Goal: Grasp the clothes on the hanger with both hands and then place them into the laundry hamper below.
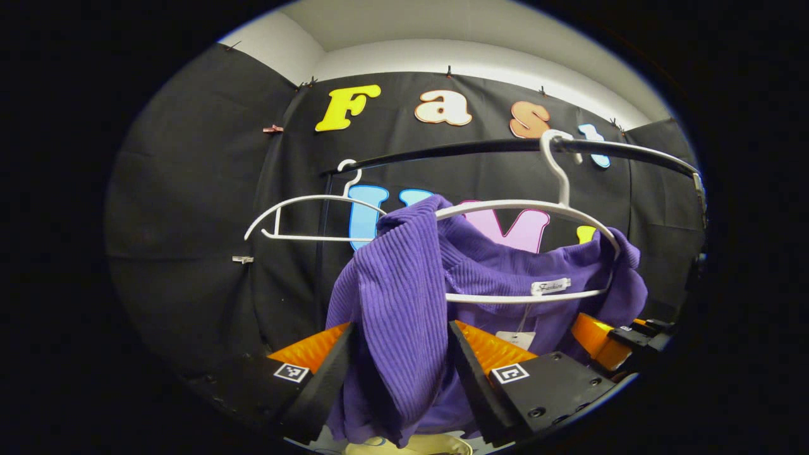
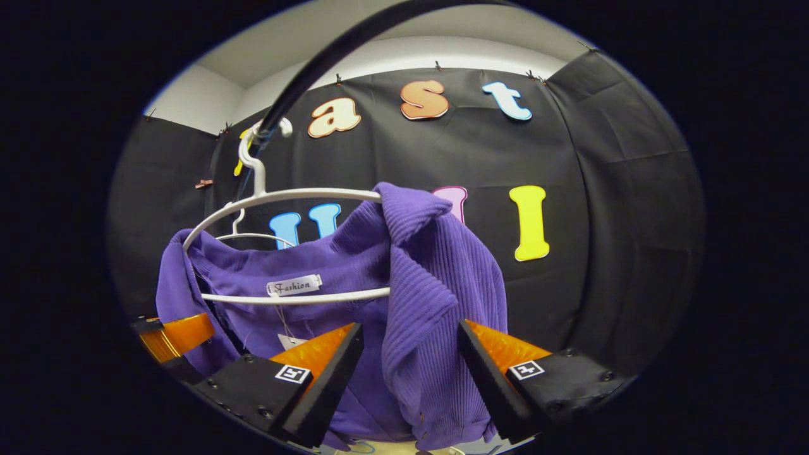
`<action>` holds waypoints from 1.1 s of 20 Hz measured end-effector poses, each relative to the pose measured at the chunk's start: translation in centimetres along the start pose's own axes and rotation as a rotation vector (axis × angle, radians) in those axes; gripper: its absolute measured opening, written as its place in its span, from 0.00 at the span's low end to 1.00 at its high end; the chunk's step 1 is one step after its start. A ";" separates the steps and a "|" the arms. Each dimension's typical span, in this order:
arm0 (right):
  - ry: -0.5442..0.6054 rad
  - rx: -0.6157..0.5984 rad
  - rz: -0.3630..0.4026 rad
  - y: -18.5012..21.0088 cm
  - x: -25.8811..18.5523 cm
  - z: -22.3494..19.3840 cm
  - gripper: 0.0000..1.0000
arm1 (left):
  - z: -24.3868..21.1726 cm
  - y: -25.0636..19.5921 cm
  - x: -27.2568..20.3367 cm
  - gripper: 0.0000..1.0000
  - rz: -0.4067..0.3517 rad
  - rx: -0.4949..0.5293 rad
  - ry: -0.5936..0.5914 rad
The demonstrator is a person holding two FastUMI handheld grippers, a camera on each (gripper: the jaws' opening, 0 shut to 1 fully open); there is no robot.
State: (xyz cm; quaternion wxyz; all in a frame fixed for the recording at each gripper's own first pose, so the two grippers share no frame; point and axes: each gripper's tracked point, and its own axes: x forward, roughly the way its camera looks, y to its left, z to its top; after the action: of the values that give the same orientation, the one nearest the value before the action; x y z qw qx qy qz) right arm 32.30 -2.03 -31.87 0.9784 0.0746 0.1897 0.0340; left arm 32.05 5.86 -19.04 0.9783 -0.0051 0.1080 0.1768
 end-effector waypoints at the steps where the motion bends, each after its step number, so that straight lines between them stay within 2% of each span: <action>1: 0.003 0.002 0.010 0.1 0.5 -0.1 0.98 | -0.3 0.4 0.6 0.89 0.005 0.007 0.007; 3: -0.003 -0.009 0.012 -0.1 1.3 -0.1 0.95 | -0.1 1.0 1.5 0.88 0.021 0.019 0.001; 5: -0.001 -0.010 0.021 -0.1 1.7 -0.2 0.79 | 0.1 1.6 2.4 0.86 0.035 0.019 -0.001; 9: -0.002 -0.015 0.033 -0.6 2.5 -0.2 0.79 | 0.1 2.9 3.7 0.60 0.084 0.032 0.016; 10: 0.004 -0.021 0.026 -1.2 2.6 -0.2 0.78 | 0.1 3.1 4.0 0.48 0.095 0.045 0.028; 11: 0.001 -0.026 0.023 -1.6 2.8 0.0 0.64 | 0.0 3.4 4.0 0.45 0.112 0.062 0.035; 12: -0.002 -0.027 0.012 -2.0 3.6 -0.3 0.51 | 0.2 3.9 4.0 0.29 0.138 0.079 0.040; 13: -0.012 -0.027 0.000 -2.7 3.6 0.1 0.37 | 0.1 4.2 4.0 0.26 0.150 0.093 0.043; 14: -0.016 -0.021 0.015 -2.8 3.6 0.3 0.23 | 0.2 4.0 4.2 0.14 0.136 0.106 0.053; 15: -0.010 -0.015 0.034 -2.7 3.8 0.3 0.15 | 0.0 3.8 4.2 0.15 0.123 0.125 0.060; 19: -0.017 -0.022 0.077 -3.6 3.6 0.8 0.16 | 0.3 4.6 3.8 0.14 0.105 0.155 0.075; 22: -0.037 0.043 0.093 -5.3 2.7 2.0 0.15 | 2.2 7.0 2.5 0.12 0.164 0.145 0.019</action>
State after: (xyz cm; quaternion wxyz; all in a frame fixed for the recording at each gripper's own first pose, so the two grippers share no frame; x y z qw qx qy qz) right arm 35.71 -7.23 -31.85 0.9772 0.1051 0.1688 0.0738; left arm 32.35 13.35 -17.24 0.9573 0.0730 0.1300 0.2477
